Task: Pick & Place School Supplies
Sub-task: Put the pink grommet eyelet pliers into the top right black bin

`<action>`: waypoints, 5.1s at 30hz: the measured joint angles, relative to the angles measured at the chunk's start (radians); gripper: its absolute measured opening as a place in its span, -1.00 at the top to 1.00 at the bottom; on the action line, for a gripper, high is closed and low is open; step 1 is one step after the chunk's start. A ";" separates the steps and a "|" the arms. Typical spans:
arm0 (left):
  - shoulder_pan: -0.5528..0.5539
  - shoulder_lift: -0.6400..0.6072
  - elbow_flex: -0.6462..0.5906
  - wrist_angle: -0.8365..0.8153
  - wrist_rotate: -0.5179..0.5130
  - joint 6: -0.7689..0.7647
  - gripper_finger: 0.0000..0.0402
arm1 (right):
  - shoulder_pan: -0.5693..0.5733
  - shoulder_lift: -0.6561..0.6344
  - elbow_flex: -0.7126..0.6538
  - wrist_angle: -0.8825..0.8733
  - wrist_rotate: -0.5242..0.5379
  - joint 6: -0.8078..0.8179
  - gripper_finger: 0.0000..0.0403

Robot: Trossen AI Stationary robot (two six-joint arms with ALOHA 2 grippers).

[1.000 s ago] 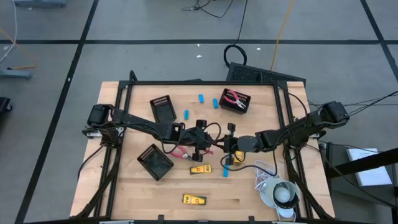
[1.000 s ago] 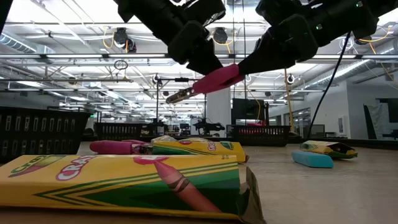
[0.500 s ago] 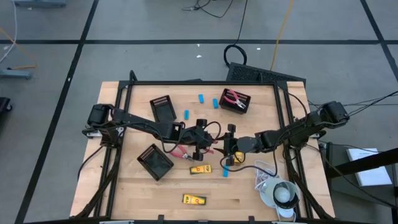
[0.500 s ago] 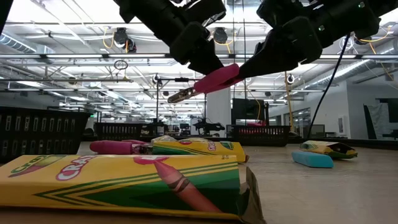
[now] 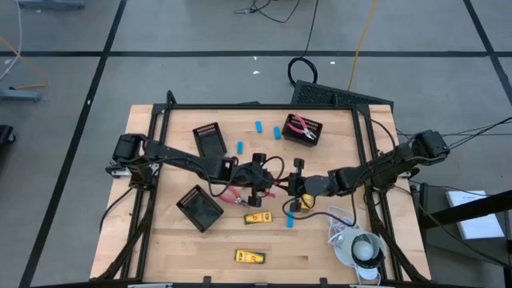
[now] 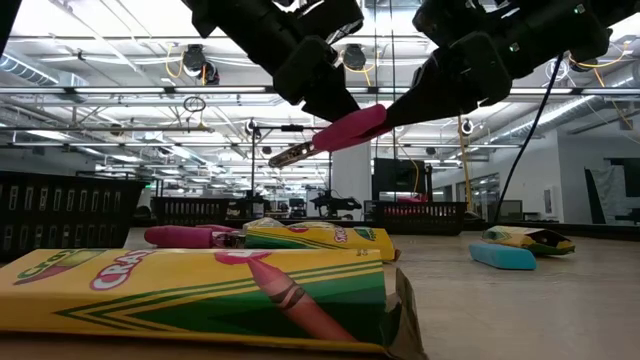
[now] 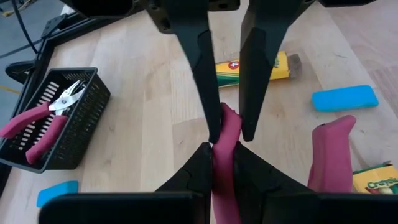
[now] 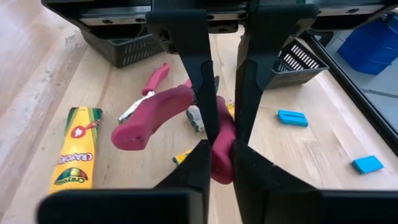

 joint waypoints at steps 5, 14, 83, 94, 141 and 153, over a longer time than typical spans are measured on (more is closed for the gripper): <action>0.001 0.000 0.000 0.004 -0.001 0.004 0.80 | -0.006 0.000 0.001 -0.032 0.009 0.005 0.88; 0.007 -0.008 0.000 0.003 -0.016 0.035 0.80 | -0.006 0.000 0.001 -0.046 0.052 -0.002 0.88; 0.006 -0.465 -0.145 -0.165 -0.105 0.055 0.20 | -0.726 -0.315 -0.197 -0.325 0.018 0.018 0.32; 0.005 -0.469 -0.145 -0.209 -0.110 0.043 0.20 | -0.695 -0.325 -0.197 -0.173 -0.056 -0.004 -0.12; -0.138 -0.254 -0.367 -0.277 0.165 -0.427 -0.21 | -0.167 -0.327 -0.138 -0.249 -0.108 -0.004 -0.13; -0.146 0.003 -0.124 -0.467 0.127 -0.294 -0.26 | -0.167 -0.327 -0.138 -0.263 -0.080 -0.025 -0.11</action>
